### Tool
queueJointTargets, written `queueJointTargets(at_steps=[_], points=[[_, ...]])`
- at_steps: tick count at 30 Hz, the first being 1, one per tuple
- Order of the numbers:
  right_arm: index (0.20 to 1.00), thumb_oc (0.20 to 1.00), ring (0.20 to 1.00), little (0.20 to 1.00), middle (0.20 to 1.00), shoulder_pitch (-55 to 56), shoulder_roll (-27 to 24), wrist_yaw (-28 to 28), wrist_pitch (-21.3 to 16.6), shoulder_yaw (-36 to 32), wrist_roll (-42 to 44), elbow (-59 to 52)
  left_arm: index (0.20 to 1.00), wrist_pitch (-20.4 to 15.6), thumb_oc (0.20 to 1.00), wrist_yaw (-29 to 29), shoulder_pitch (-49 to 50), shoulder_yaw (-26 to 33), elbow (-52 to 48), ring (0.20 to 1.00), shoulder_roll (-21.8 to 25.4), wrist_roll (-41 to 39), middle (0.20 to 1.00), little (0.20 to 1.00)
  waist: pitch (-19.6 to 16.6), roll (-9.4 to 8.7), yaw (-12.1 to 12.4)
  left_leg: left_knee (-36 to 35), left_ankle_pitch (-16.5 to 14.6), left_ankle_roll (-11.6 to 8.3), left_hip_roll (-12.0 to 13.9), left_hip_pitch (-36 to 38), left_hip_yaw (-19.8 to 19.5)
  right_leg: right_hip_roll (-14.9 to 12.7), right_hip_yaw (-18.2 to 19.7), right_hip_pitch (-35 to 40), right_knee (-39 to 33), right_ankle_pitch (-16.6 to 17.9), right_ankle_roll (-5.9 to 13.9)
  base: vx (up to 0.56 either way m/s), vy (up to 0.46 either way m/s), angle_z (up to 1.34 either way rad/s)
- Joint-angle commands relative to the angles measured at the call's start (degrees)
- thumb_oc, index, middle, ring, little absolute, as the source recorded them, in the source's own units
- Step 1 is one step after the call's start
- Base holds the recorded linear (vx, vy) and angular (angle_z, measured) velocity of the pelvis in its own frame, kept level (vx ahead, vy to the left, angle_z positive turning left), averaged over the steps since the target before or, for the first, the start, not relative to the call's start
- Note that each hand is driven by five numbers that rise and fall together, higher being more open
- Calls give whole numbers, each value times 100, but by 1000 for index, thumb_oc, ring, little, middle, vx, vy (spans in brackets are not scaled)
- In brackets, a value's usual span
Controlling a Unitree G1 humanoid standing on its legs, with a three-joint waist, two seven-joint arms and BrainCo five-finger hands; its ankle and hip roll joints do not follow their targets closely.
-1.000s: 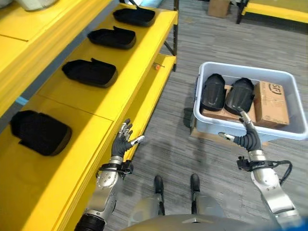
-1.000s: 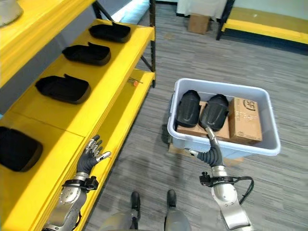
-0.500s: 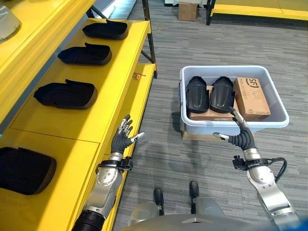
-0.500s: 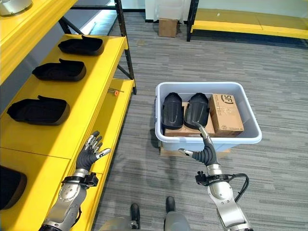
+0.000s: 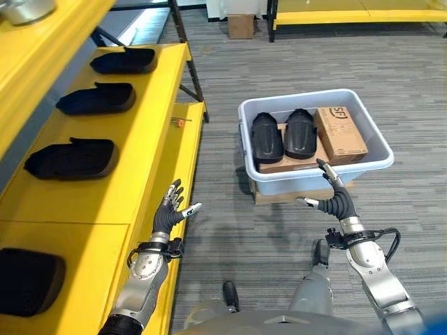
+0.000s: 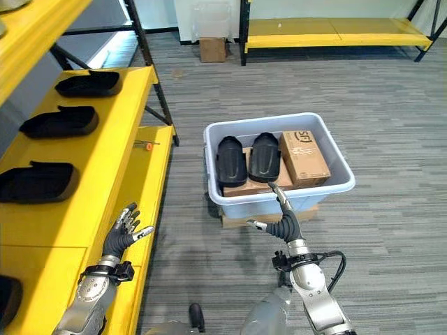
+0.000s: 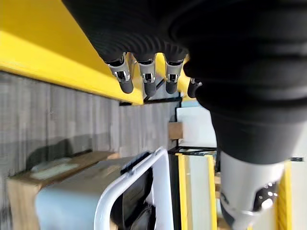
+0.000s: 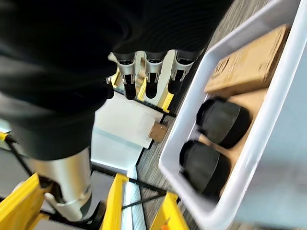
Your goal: Move parts from the plastic box to the shelf.
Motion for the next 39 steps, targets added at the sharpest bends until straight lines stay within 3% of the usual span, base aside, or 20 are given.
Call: queueJointTargets(at_steps=[1, 3, 5, 6, 8, 9, 12, 13, 14, 16, 17, 18, 21, 22, 23, 24, 25, 30, 39], points=[[1000, 1000, 1000, 1000, 1000, -79, -103, -112, -168, -331, -83, -490, 1000, -213, 1000, -64, -230, 78, -385, 1000, -9, 224, 1000, 1000, -194, -190, 30, 188, -557, -243, 197, 321, -686, 315, 26, 119, 4, 1163, 63, 300, -244, 36], [1000, 1000, 1000, 1000, 1000, -66, -168, -123, -176, -411, 1, -521, 1000, -223, 1000, -66, -262, 63, -388, 1000, -45, 140, 1000, 1000, -271, -135, -42, 303, -639, -375, 493, 357, -774, 489, 38, 158, 239, 797, -2, 280, -262, 19], [1000, 1000, 1000, 1000, 1000, -54, -276, -120, -225, -477, 100, -543, 1000, -241, 1000, -91, -265, 80, -398, 1000, -74, 7, 1000, 1000, -299, -37, -132, 518, -569, -534, 895, 437, -850, 816, 19, 161, 575, 181, -230, 361, -404, 8], [1000, 1000, 1000, 1000, 1000, -101, -327, -111, -255, -471, 224, -523, 1000, -238, 1000, -118, -270, 63, -406, 1000, -87, -45, 1000, 1000, -292, 47, -161, 707, -260, -624, 1127, 373, -904, 1044, 40, 172, 775, -105, -393, 300, -355, 21], [1000, 1000, 1000, 1000, 1000, -107, -374, -99, -276, -478, 250, -527, 1000, -245, 1000, -148, -254, 62, -421, 1000, -84, -96, 1000, 1000, -296, 86, -182, 805, -90, -682, 1227, 302, -939, 1171, 44, 147, 830, -211, -480, 227, -283, 12], [1000, 1000, 1000, 1000, 1000, -127, -493, -84, -317, -476, 293, -509, 1000, -246, 1000, -170, -175, 90, -461, 1000, -79, -165, 1000, 1000, -298, 116, -150, 1150, 391, -739, 1348, 216, -1034, 1436, 74, 173, 914, -446, -668, 320, -378, -3], [1000, 1000, 1000, 1000, 1000, -133, -552, -127, -331, -482, 319, -473, 1000, -180, 1000, -192, -106, 101, -471, 1000, -97, -218, 1000, 1000, -236, 110, -85, 2073, 966, -747, 1564, -149, -1051, 1727, 108, 345, 915, -759, -957, 199, -259, -8], [1000, 1000, 1000, 1000, 1000, -138, -549, -127, -332, -483, 320, -471, 1000, -179, 1000, -191, -110, 102, -472, 1000, -94, -218, 1000, 1000, -253, 97, -103, 2085, 987, -745, 1549, -199, -1076, 1712, 91, 324, 898, -735, -965, 163, -342, -30], [1000, 1000, 1000, 1000, 1000, -117, -605, -201, -358, -486, 355, -474, 1000, -135, 1000, -203, -69, 90, -504, 1000, -85, -231, 1000, 1000, -47, -97, 5, 3284, 1115, -580, 1493, -835, -1007, 1804, 96, 618, 824, -934, -1200, 131, -295, -15], [1000, 1000, 1000, 1000, 1000, -103, -614, -232, -352, -494, 352, -473, 1000, -121, 1000, -210, -66, 92, -531, 1000, -89, -254, 1000, 1000, 9, -127, 23, 3211, 1095, -550, 1591, -1044, -860, 1796, 58, 687, 794, -980, -1189, 179, -127, 17], [1000, 1000, 1000, 1000, 1000, -114, -613, -261, -342, -499, 311, -441, 1000, -124, 1000, -195, -32, 129, -547, 1000, -117, -249, 1000, 1000, 73, -167, 158, 2197, 626, -525, 1538, -1407, -803, 1727, 142, 854, 611, -1004, -995, 250, 144, 34], [1000, 1000, 1000, 1000, 1000, -95, -619, -258, -344, -504, 298, -440, 1000, -134, 1000, -203, -11, 137, -556, 1000, -119, -246, 1000, 1000, 65, -145, 188, 1638, 652, -594, 1654, -1530, -812, 1701, 175, 901, 581, -1045, -915, 316, 240, 11], [1000, 1000, 1000, 1000, 1000, -50, -619, -265, -344, -515, 257, -424, 1000, -161, 1000, -154, 1, 153, -527, 1000, -105, -147, 1000, 1000, 48, -13, 278, 531, 1364, -852, 1885, -1738, -785, 1619, 266, 1017, 645, -1138, -781, 200, 209, -33], [1000, 1000, 1000, 1000, 1000, -48, -621, -266, -343, -516, 256, -425, 1000, -163, 1000, -152, 0, 150, -523, 1000, -108, -145, 1000, 1000, 53, -12, 289, 467, 1401, -861, 1889, -1694, -765, 1622, 278, 1012, 664, -1151, -785, 153, 159, -37], [1000, 1000, 1000, 1000, 1000, -3, -570, -230, -340, -497, 277, -421, 1000, -173, 1000, -118, 6, 162, -503, 1000, -117, -175, 1000, 1000, 30, 13, 272, 506, 1284, -866, 1904, -1578, -799, 1574, 309, 1008, 772, -1207, -756, 172, 245, -74], [1000, 1000, 1000, 1000, 1000, 18, -523, -129, -334, -431, 241, -417, 1000, -223, 1000, -158, 28, 180, -450, 1000, -123, -202, 1000, 1000, 30, 45, 325, 746, 966, -810, 1729, -1473, -1000, 1437, 452, 1066, 902, -1223, -668, 170, 249, -91], [1000, 1000, 1000, 1000, 1000, 18, -523, -129, -334, -430, 241, -416, 1000, -224, 1000, -158, 27, 180, -449, 1000, -123, -202, 1000, 1000, 31, 44, 326, 747, 965, -810, 1727, -1471, -999, 1435, 454, 1067, 902, -1223, -667, 217, 321, -108], [1000, 1000, 1000, 1000, 1000, 160, -203, 117, -220, -451, 642, -365, 1000, -201, 1000, -185, -17, 211, -592, 1000, 125, -218, 1000, 1000, -114, -211, 315, 1213, 293, -520, 1209, -1351, -474, 765, 631, 1242, 850, -829, -325, 161, 258, -22], [1000, 1000, 1000, 1000, 1000, 59, -72, 215, -158, -425, 1018, -239, 1000, -126, 1000, -157, 101, 291, -651, 1000, 215, -168, 1000, 1000, -129, -417, 360, 1371, 59, -324, 897, -1506, -284, 418, 549, 1102, 680, -285, -126, 39, 107, -1]])
